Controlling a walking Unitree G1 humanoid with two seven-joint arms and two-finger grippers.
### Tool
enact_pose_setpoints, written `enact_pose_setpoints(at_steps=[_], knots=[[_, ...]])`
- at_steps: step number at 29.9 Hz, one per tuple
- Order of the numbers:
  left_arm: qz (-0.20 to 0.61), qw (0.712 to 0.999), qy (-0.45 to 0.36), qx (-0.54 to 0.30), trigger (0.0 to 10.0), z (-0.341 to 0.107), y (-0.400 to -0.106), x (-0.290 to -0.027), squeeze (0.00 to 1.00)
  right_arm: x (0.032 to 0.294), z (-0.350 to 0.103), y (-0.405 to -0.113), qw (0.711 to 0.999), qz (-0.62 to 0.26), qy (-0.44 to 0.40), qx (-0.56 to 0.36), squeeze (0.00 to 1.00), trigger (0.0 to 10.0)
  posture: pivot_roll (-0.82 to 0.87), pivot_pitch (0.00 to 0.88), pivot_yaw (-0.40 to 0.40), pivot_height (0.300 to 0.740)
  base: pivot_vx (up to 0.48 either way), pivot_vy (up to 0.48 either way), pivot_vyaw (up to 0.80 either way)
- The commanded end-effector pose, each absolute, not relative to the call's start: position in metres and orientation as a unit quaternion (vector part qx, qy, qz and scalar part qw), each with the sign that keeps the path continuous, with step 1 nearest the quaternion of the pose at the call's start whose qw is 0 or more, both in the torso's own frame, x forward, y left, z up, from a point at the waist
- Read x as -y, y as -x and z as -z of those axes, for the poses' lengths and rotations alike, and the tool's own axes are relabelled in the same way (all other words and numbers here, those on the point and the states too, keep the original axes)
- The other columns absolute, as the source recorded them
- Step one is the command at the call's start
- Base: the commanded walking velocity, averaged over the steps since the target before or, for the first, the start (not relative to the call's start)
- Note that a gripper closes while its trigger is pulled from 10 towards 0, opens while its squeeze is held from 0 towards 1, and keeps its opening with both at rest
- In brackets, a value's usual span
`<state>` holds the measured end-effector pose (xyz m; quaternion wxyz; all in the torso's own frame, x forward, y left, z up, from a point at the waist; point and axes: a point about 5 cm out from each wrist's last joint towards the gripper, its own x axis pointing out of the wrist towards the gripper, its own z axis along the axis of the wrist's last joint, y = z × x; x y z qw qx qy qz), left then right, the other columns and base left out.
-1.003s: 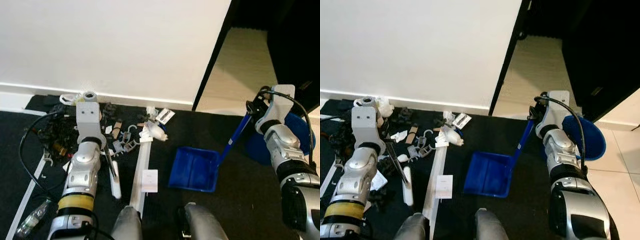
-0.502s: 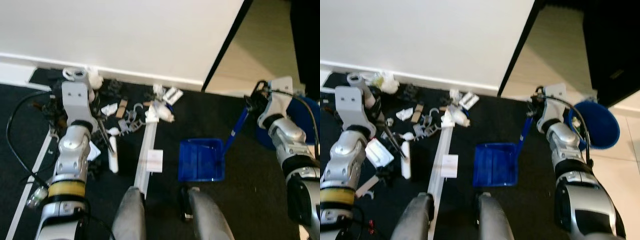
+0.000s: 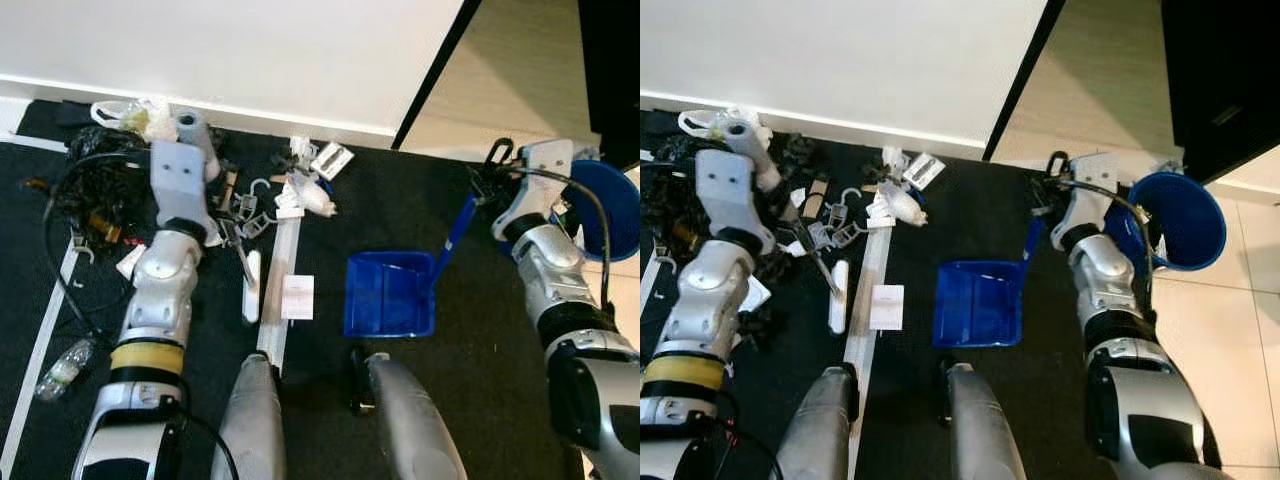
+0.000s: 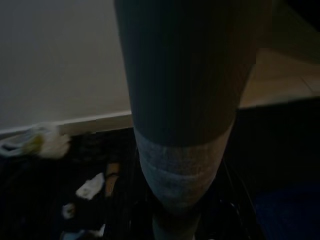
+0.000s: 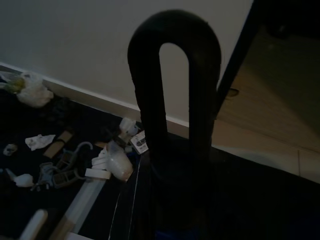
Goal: Sweep floor
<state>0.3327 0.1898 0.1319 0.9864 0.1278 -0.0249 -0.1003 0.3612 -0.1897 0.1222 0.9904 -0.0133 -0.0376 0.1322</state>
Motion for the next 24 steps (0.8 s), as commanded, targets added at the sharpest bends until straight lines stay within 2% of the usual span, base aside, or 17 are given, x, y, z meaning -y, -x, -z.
enact_pose_setpoints(at_steps=[1,6,9,13,19,24], knots=[[0.111,0.985,-0.134,-0.019,10.0,-0.108,-0.326,-0.186,0.00,0.170,-0.093,-0.350,0.985,-0.168,-0.046,-0.012,0.00,10.0,0.08,0.368,-0.097,0.740,0.000,0.000,0.00],[0.115,0.984,-0.132,-0.018,10.0,-0.108,-0.328,-0.182,0.00,0.156,-0.096,-0.351,0.978,-0.196,-0.078,-0.002,0.00,10.0,0.09,0.370,-0.098,0.740,0.000,0.000,0.00],[0.113,0.985,-0.132,-0.014,10.0,-0.113,-0.331,-0.180,0.00,0.136,-0.100,-0.345,0.958,-0.265,-0.104,0.018,0.00,10.0,0.09,0.371,-0.103,0.740,0.000,0.000,0.00],[0.106,0.985,-0.132,-0.013,10.0,-0.114,-0.334,-0.183,0.00,0.128,-0.099,-0.337,0.944,-0.313,-0.102,0.022,0.00,10.0,0.09,0.366,-0.104,0.740,0.000,0.000,0.00],[0.103,0.986,-0.133,-0.012,10.0,-0.114,-0.334,-0.185,0.00,0.130,-0.095,-0.330,0.940,-0.330,-0.082,0.020,0.00,10.0,0.10,0.358,-0.104,0.740,0.000,0.000,0.00],[0.090,0.987,-0.131,-0.016,10.0,-0.111,-0.333,-0.190,0.00,0.156,-0.081,-0.313,0.949,-0.314,-0.012,0.008,0.00,10.0,0.10,0.328,-0.098,0.740,0.000,0.000,0.00]])
